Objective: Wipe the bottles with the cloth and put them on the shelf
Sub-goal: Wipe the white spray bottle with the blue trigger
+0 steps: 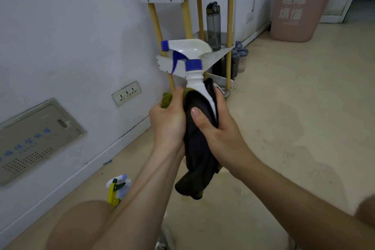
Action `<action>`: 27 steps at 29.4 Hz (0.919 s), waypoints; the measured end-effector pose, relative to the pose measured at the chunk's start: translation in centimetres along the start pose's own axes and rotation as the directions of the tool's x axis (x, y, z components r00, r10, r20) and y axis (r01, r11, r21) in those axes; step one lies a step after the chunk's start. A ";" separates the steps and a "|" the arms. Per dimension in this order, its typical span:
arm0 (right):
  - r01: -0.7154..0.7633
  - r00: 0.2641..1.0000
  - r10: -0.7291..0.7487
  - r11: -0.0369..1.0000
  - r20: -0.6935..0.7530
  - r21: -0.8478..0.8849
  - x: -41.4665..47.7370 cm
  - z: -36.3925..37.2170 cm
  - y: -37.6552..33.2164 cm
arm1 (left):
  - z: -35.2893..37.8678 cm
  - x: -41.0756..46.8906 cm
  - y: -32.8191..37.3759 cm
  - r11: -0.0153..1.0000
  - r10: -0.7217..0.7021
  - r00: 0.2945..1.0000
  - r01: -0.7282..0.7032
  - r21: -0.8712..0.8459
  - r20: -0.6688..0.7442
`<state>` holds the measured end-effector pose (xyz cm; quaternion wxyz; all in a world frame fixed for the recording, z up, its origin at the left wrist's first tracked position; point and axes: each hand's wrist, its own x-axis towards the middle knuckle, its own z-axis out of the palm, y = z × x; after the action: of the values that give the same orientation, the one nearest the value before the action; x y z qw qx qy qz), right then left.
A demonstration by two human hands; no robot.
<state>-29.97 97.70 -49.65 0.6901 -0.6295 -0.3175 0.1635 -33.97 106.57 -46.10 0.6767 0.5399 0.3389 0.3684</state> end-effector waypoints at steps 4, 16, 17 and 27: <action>-0.036 0.998 0.037 0.999 -0.042 0.024 0.9 -0.9 -0.6 | -0.2 0.1 -0.3 0.995 0.053 0.997 -0.058 0.086 0.058; -0.182 0.881 0.168 0.983 -0.442 0.010 1.9 -0.6 0.7 | 0.7 -0.6 -2.1 0.947 0.037 0.968 -0.114 0.301 0.249; -0.146 0.901 0.110 0.988 -0.420 -0.055 1.6 -0.3 0.7 | 0.8 -0.4 -1.9 0.974 -0.017 0.972 -0.037 0.223 0.235; -0.189 0.981 0.192 0.976 0.025 -0.107 0.0 -1.3 0.4 | 0.6 1.5 0.3 0.992 0.127 0.989 -0.126 -0.021 0.071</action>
<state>-29.01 96.78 -50.07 0.6318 -0.6892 -0.2758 0.2230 -32.78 107.68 -45.75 0.6683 0.5675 0.2763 0.3937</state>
